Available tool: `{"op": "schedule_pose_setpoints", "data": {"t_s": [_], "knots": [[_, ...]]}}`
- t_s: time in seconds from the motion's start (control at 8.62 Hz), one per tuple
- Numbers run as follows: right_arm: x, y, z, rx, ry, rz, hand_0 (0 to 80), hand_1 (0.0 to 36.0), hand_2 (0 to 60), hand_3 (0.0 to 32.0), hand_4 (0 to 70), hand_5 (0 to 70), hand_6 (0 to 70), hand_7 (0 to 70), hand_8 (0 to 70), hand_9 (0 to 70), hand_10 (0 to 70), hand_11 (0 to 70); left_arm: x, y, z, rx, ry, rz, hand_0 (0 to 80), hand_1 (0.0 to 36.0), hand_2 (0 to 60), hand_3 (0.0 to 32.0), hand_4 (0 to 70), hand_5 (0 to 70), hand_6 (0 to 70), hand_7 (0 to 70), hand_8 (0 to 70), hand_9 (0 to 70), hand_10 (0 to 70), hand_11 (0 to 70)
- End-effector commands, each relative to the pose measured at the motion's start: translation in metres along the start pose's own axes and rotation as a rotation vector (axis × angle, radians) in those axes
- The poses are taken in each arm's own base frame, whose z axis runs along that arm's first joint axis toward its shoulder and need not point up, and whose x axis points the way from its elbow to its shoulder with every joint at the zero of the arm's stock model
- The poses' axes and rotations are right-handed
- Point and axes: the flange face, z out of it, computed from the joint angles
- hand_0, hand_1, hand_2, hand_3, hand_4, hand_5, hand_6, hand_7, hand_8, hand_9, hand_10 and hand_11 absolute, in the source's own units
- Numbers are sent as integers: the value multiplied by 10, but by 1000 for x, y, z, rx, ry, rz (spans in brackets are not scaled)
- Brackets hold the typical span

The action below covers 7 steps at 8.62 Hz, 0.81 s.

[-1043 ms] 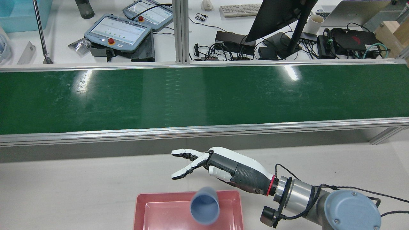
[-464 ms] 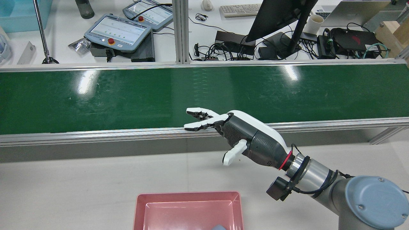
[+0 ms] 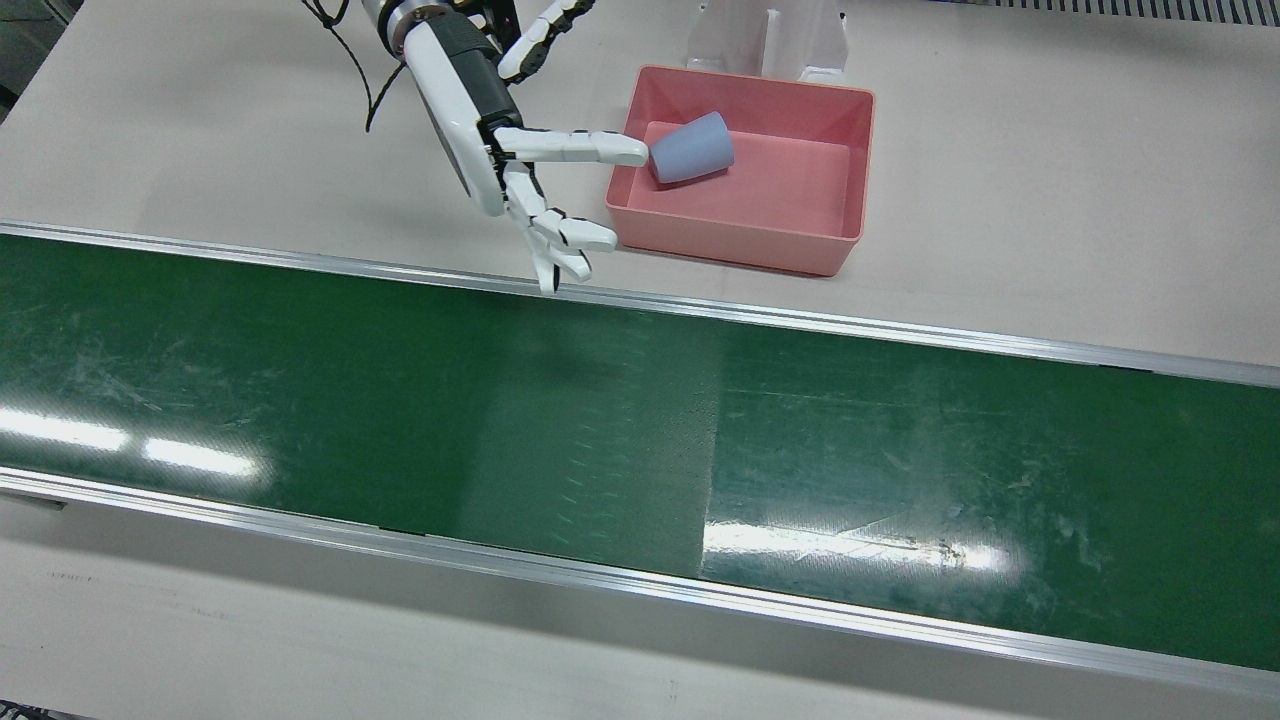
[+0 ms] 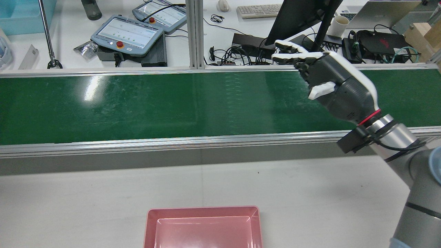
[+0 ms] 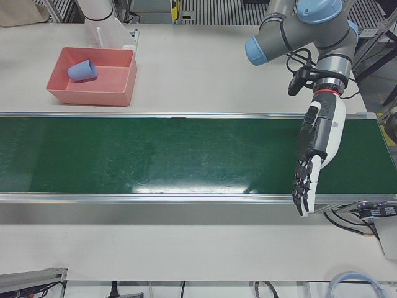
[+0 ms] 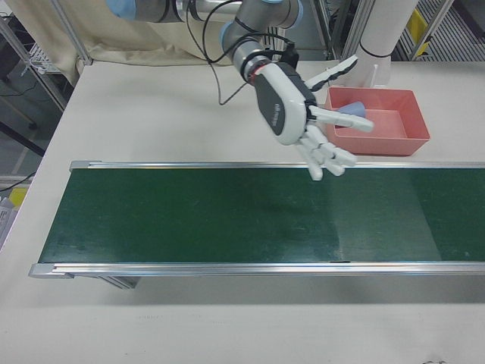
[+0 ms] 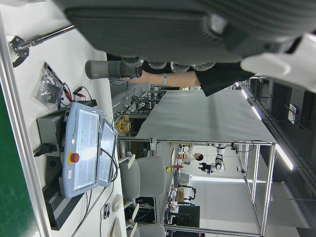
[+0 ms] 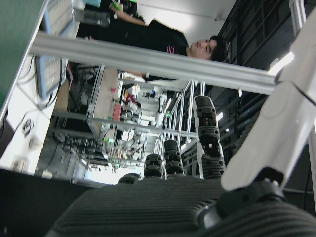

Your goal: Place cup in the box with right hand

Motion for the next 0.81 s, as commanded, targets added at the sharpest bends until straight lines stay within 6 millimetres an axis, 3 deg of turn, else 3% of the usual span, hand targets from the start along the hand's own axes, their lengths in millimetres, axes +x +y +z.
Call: {"op": "schedule_pose_setpoints", "data": {"t_s": [0.0,0.12,0.23,0.35,0.46,0.58,0.7], "knots": [[-86,-89,-33,189,-104,-129,474,80,30,0,222,29,39,170,43,104,0,0,0,0,0,0,-1,0,0,0,0,0,0,0,0,0,0,0,0,0],[-86,-100,-32,211,-107,-139,476,106,64,0,182,35,40,166,44,103,0,0,0,0,0,0,-1,0,0,0,0,0,0,0,0,0,0,0,0,0],[-87,-115,-31,239,-111,-153,471,176,250,0,59,45,34,122,39,88,0,1,0,0,0,1,-1,0,0,0,0,0,0,0,0,0,0,0,0,0],[-91,-131,-32,264,-122,-167,451,137,184,0,58,39,21,60,26,57,0,2,0,0,0,1,1,0,0,0,0,0,0,0,0,0,0,0,0,0],[-100,-137,-34,274,-138,-174,432,75,74,2,103,28,17,54,24,55,0,0,0,0,0,1,1,0,0,0,0,0,0,0,0,0,0,0,0,0],[-102,-139,-35,279,-138,-178,363,25,64,2,125,14,19,76,33,73,0,0,0,0,0,0,1,0,0,0,0,0,0,0,0,0,0,0,0,0],[-101,-150,-39,303,-130,-186,344,14,53,0,148,9,21,90,36,81,0,0,0,0,0,0,1,0,0,0,0,0,0,0,0,0,0,0,0,0]]}}
